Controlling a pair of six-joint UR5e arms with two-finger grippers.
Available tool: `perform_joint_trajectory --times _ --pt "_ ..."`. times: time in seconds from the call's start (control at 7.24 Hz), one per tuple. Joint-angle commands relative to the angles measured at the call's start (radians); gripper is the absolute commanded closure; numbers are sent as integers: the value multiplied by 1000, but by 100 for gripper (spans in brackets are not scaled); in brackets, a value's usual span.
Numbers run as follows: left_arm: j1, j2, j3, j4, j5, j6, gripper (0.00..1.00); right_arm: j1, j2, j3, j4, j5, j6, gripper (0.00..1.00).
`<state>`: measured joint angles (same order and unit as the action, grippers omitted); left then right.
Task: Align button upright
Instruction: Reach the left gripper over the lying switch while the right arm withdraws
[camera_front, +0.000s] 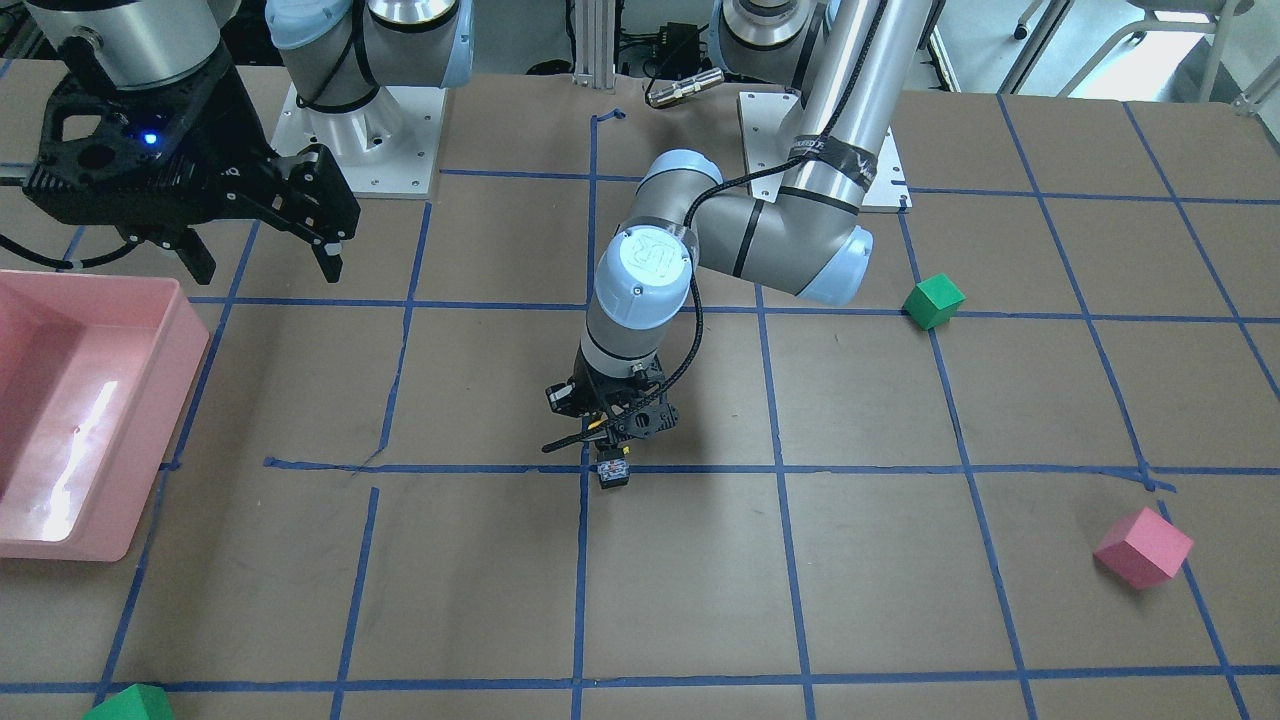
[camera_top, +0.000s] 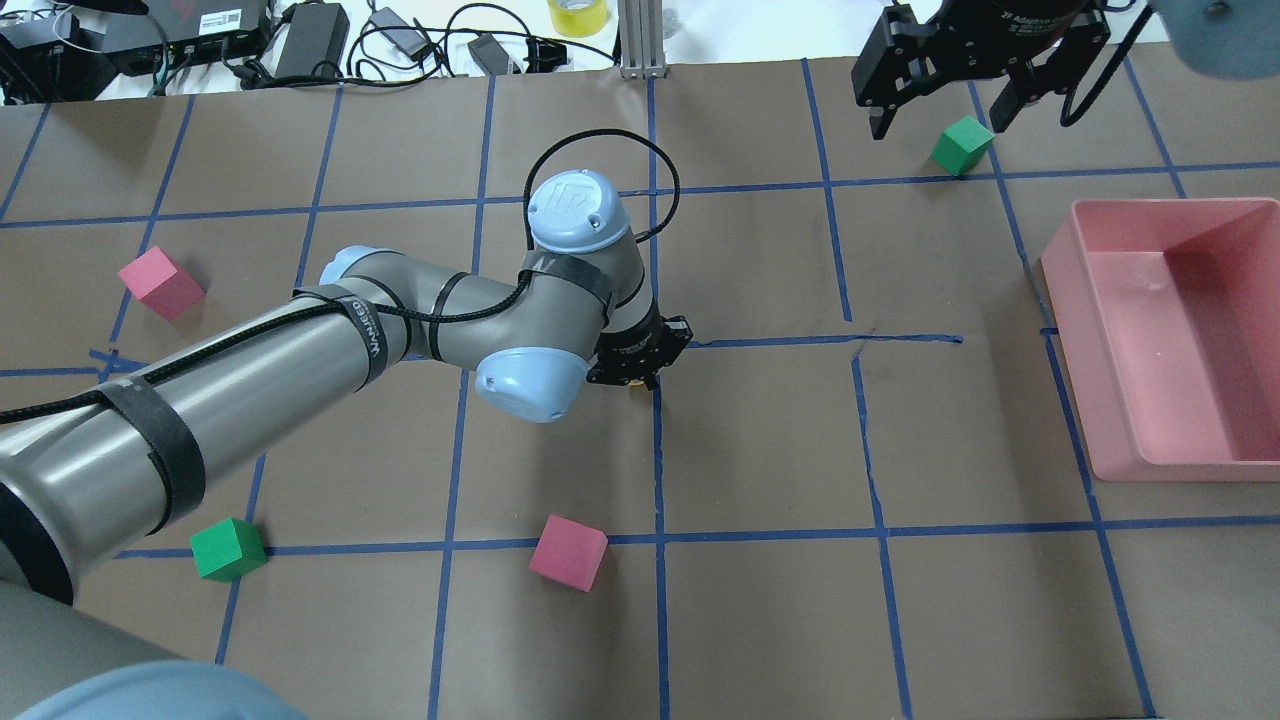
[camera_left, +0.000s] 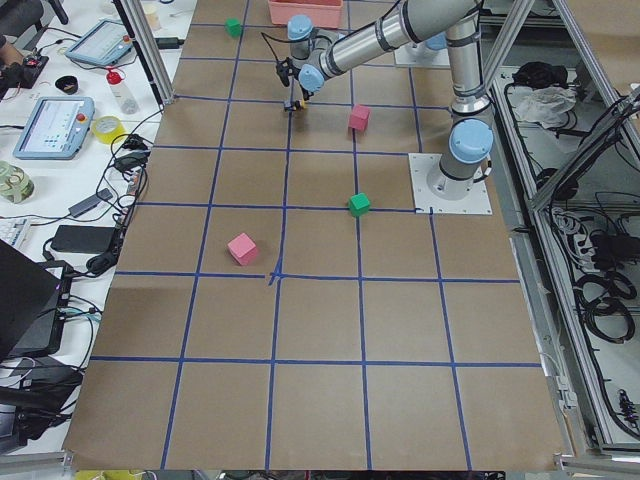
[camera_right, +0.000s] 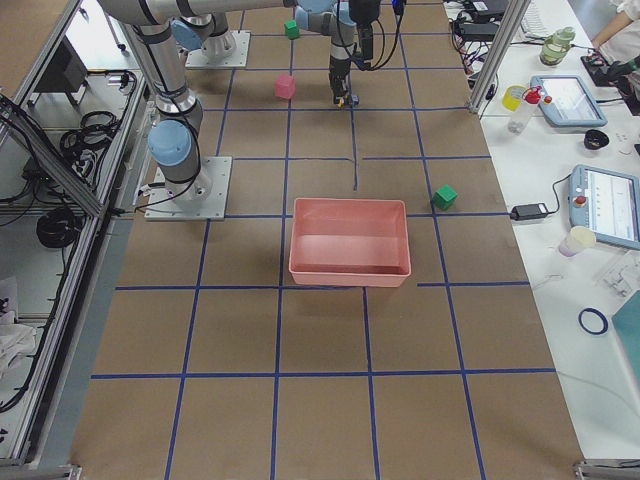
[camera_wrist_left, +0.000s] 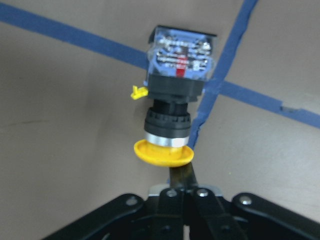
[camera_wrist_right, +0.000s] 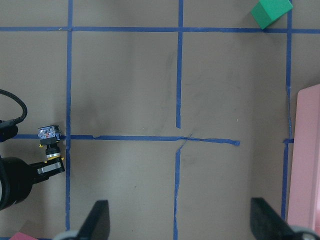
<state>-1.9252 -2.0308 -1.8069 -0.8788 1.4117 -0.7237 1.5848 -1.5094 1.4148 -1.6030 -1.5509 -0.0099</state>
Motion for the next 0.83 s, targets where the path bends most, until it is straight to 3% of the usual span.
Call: perform_joint_trajectory --times 0.0,0.41,0.69 --pt "0 4 3 -28 -55 -51 0 0 0 0 0 0 -1 0" --pt "2 -6 20 -17 -31 -34 0 0 0 1 0 -2 -1 0" --pt "3 -19 41 -15 82 1 0 0 0 1 0 -2 -1 0"
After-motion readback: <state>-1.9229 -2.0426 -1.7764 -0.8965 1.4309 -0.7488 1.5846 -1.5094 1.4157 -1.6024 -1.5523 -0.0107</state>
